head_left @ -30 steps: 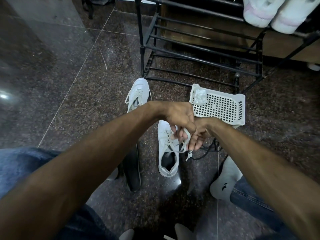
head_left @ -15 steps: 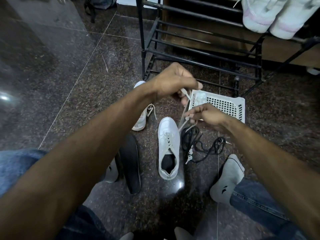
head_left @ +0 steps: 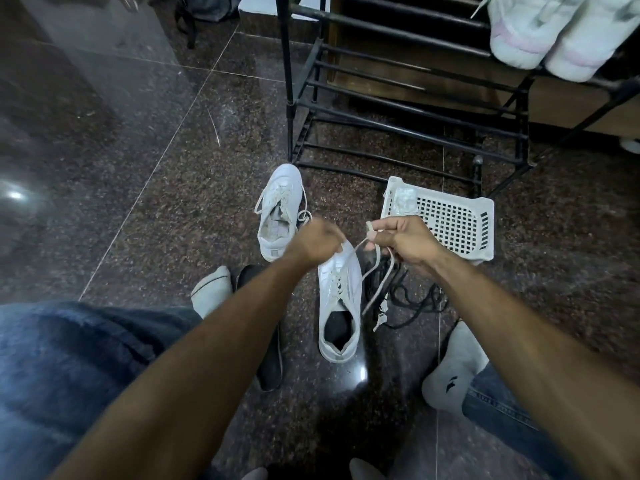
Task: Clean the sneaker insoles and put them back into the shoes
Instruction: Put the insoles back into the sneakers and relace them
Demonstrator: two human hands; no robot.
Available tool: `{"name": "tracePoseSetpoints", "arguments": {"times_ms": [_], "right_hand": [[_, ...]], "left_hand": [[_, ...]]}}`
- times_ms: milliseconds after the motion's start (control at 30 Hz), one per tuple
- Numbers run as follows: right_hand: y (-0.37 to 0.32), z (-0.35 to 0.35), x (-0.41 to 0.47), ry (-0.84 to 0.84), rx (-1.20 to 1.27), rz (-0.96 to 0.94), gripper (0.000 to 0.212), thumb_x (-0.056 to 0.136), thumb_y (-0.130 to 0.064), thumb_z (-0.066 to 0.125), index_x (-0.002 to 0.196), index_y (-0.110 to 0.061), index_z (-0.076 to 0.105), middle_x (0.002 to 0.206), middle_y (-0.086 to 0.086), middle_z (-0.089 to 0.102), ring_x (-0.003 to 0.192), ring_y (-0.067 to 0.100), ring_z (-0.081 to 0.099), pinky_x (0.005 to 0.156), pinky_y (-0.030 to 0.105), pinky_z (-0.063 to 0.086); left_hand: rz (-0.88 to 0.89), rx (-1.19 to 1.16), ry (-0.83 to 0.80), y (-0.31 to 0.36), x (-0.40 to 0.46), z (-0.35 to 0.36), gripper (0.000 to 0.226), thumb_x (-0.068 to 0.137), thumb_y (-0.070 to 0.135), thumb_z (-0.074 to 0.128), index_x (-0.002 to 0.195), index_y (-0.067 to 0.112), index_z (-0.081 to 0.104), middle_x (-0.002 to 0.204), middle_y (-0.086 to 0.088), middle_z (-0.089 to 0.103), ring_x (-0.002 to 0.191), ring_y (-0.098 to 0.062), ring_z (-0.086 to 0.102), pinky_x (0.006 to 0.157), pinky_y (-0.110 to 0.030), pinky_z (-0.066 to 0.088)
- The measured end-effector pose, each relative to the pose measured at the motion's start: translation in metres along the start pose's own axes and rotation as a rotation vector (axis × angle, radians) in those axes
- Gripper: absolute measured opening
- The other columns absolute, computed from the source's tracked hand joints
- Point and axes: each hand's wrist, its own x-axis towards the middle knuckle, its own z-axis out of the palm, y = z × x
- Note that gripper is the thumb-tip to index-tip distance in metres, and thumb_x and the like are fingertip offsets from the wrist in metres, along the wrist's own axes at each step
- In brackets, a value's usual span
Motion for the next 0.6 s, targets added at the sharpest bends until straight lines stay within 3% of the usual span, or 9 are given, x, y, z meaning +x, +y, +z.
{"name": "tracePoseSetpoints", "arguments": {"times_ms": [67,100,167,233,333,433,500,600], "right_hand": [[0.002,0.003,0.000,0.048,0.037,0.032,0.021,0.083,-0.004,0.073,0.102,-0.003,0.063,0.072,0.010,0.074,0.063,0.022,0.058,0.058,0.030,0.045],[0.002,0.004,0.000,0.069,0.044,0.037,0.016,0.083,-0.003,0.072,0.095,-0.005,0.062,0.069,0.011,0.073,0.064,0.023,0.058,0.056,0.029,0.045],[0.002,0.005,0.001,0.087,0.046,0.068,0.012,0.084,0.000,0.069,0.083,-0.007,0.060,0.068,0.014,0.072,0.064,0.026,0.055,0.049,0.029,0.042],[0.004,0.003,0.002,0.057,0.065,0.118,0.011,0.084,0.004,0.066,0.078,-0.004,0.062,0.069,0.019,0.071,0.066,0.028,0.054,0.045,0.029,0.041],[0.007,0.001,0.004,-0.009,0.102,0.195,0.007,0.084,0.004,0.065,0.083,-0.002,0.066,0.076,0.021,0.070,0.064,0.027,0.055,0.046,0.028,0.041],[0.009,-0.003,0.008,-0.072,0.100,0.244,0.006,0.086,-0.002,0.066,0.091,-0.005,0.067,0.082,0.018,0.071,0.054,0.016,0.051,0.050,0.026,0.038],[0.007,-0.004,0.008,-0.117,0.083,0.237,0.007,0.088,-0.002,0.065,0.092,-0.006,0.068,0.081,0.016,0.072,0.053,0.013,0.052,0.047,0.023,0.039],[0.006,-0.009,0.007,-0.074,-0.007,0.133,0.011,0.086,0.007,0.064,0.093,-0.001,0.068,0.077,0.013,0.071,0.052,0.009,0.055,0.041,0.017,0.043]], "left_hand": [[-0.031,-0.037,-0.187,-0.010,-0.004,0.025,0.025,0.093,-0.002,0.049,0.109,-0.002,0.068,0.114,-0.017,0.068,0.096,-0.027,0.062,0.083,-0.032,0.054],[-0.037,-0.114,-0.212,-0.013,-0.005,0.035,0.035,0.093,-0.007,0.047,0.125,-0.003,0.060,0.122,-0.015,0.063,0.101,-0.027,0.060,0.077,-0.027,0.051],[-0.024,-0.284,-0.172,-0.015,-0.006,0.049,0.063,0.090,-0.014,0.044,0.148,0.009,0.036,0.132,-0.005,0.053,0.109,-0.015,0.055,0.083,-0.025,0.047],[0.012,-0.419,-0.166,-0.015,-0.003,0.055,0.079,0.088,-0.017,0.044,0.154,0.022,0.023,0.139,0.000,0.045,0.118,-0.007,0.047,0.097,-0.024,0.039],[0.049,-0.584,-0.212,-0.014,0.001,0.048,0.080,0.090,-0.011,0.055,0.153,0.027,0.023,0.146,0.001,0.047,0.134,-0.015,0.044,0.098,-0.023,0.041],[0.098,-0.554,-0.243,-0.019,0.006,0.039,0.079,0.084,0.005,0.072,0.149,0.026,0.034,0.113,0.004,0.072,0.119,-0.011,0.059,0.107,-0.034,0.037],[0.119,-0.475,-0.227,-0.022,0.009,0.032,0.062,0.085,0.004,0.070,0.141,0.014,0.046,0.084,0.004,0.075,0.093,-0.007,0.068,0.101,-0.033,0.044],[0.165,-0.294,-0.150,-0.026,0.013,0.015,0.042,0.090,-0.003,0.060,0.130,0.007,0.054,0.076,-0.006,0.070,0.077,-0.020,0.069,0.086,-0.044,0.057]]}}
